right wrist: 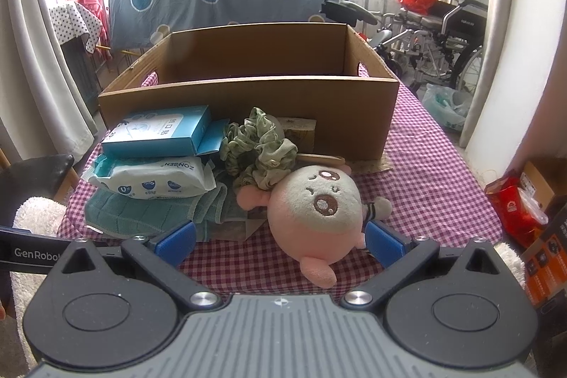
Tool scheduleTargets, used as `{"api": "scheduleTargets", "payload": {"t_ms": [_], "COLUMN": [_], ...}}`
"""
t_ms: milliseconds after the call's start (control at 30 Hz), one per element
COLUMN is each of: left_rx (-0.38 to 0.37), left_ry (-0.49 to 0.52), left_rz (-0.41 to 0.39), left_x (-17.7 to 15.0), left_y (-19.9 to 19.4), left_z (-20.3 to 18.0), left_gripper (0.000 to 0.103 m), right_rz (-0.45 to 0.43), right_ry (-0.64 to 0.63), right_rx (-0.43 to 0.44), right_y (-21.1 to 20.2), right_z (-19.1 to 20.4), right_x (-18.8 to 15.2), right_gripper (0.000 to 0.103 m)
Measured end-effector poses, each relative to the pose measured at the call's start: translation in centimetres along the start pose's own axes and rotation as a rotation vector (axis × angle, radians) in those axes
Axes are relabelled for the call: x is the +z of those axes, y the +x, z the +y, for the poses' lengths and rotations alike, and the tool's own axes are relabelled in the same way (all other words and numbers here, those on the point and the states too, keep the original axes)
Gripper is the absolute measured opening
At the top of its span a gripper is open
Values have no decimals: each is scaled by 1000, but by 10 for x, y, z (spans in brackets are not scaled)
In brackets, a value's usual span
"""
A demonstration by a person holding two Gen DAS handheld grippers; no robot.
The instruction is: Organize soft objects
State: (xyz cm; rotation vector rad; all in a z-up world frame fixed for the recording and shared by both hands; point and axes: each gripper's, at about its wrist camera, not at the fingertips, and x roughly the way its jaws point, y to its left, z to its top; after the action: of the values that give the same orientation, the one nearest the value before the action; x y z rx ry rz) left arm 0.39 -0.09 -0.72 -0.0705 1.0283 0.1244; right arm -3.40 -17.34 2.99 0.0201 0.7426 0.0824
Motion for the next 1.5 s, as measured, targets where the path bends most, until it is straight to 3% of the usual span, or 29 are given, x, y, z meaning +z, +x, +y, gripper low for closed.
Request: {"api": "scheduleTargets", "payload": {"t_ms": [1500], "left_rx": [35], "left_ry": [9], "left_rz": [34], "left_x": [3], "left_y": [10], "left_z": [1], "left_gripper": [102], "right_rz": [15], "right_ry": [-1], "right_rx": [-25], "right_y": [8], "right_z": [-1], "right_x": [-1], "right_gripper": [103]}}
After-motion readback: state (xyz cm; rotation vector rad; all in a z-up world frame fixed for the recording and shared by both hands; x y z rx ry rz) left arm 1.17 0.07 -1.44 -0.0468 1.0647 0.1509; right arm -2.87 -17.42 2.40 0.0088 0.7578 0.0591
